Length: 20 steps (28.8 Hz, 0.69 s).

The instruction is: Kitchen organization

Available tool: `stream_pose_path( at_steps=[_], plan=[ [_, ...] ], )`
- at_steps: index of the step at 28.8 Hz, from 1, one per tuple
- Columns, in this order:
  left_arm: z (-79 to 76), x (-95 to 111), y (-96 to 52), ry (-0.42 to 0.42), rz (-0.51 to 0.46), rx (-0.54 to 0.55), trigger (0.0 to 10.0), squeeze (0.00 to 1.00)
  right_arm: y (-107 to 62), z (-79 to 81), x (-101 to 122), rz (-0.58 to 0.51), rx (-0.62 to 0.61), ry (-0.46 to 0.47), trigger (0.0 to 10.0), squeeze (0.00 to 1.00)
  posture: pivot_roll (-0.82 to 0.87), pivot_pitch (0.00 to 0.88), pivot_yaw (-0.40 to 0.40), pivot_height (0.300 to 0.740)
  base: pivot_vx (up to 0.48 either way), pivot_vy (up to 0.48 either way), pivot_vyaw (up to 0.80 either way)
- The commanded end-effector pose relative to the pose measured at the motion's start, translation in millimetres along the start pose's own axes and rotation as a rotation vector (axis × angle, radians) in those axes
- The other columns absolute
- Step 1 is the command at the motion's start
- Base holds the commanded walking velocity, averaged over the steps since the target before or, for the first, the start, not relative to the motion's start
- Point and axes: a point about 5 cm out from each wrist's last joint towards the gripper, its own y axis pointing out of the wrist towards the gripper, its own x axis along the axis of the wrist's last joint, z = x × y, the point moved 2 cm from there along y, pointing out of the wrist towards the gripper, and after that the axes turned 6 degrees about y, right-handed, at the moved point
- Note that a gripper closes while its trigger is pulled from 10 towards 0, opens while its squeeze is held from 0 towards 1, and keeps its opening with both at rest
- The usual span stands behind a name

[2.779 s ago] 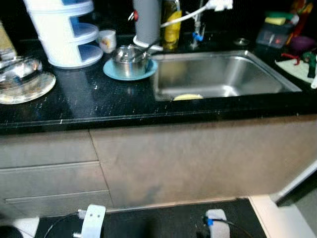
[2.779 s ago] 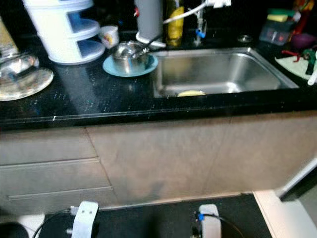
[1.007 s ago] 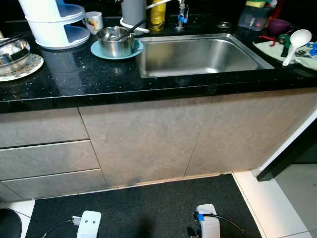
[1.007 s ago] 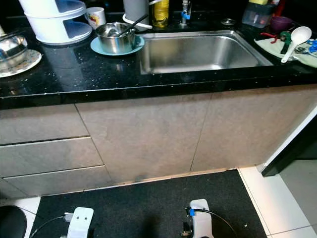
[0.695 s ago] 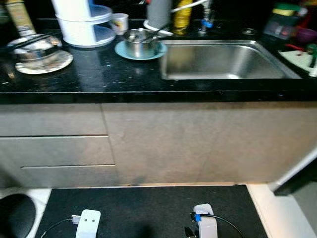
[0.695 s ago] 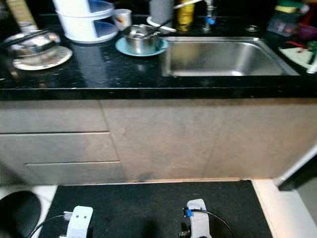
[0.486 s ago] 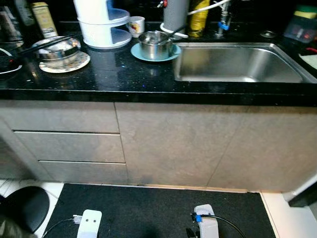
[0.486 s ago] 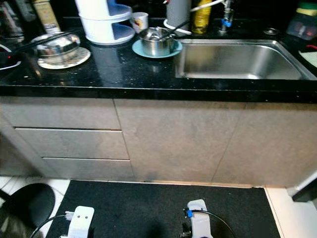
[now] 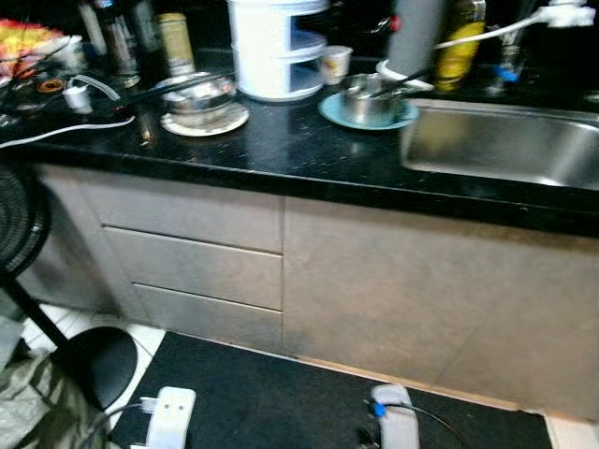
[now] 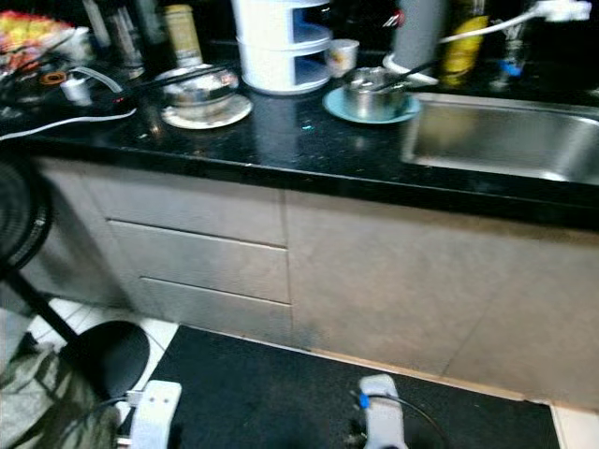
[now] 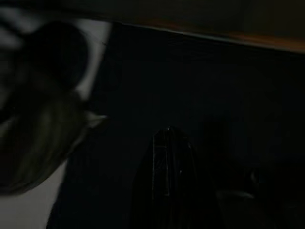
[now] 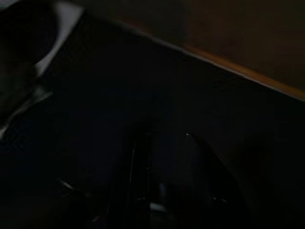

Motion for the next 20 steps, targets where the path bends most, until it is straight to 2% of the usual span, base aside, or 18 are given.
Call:
stream_pose_path(
  at_steps=[1,5,12,15,20],
  plan=[
    [0.9,-19.4,-7.0,0.012,0.060,0.009,10.0,0.00,-1.8,1.1,-8.3,0.029,0.000,0.000,10.0,0.00,0.02,0.207,-0.006,0.740,0.000,0.000,0.80],
    [-1.7,-18.2,-7.0,0.008,0.062,-0.022,10.0,0.00,-1.9,-3.1,-6.5,0.016,-0.027,0.049,10.0,0.00,0.02,0.212,-0.005,0.740,0.000,0.000,0.20],
    [-2.2,-16.5,-5.6,0.032,0.058,-0.030,10.0,0.00,-2.5,-6.0,-10.2,0.043,-0.044,0.037,10.0,0.00,0.02,0.218,-0.001,0.740,0.000,0.000,0.00],
    [-2.2,-15.1,-4.5,0.027,0.057,-0.032,10.0,0.00,-2.9,-7.6,-12.3,0.058,-0.056,0.047,10.0,0.00,0.02,0.219,0.000,0.740,0.000,0.000,-0.80],
    [-1.1,-11.9,-3.8,0.028,0.042,-0.027,10.0,0.00,-2.9,-5.7,-12.2,0.051,-0.043,0.037,10.0,0.00,0.03,0.223,0.001,0.740,0.000,0.000,0.00]
  ],
)
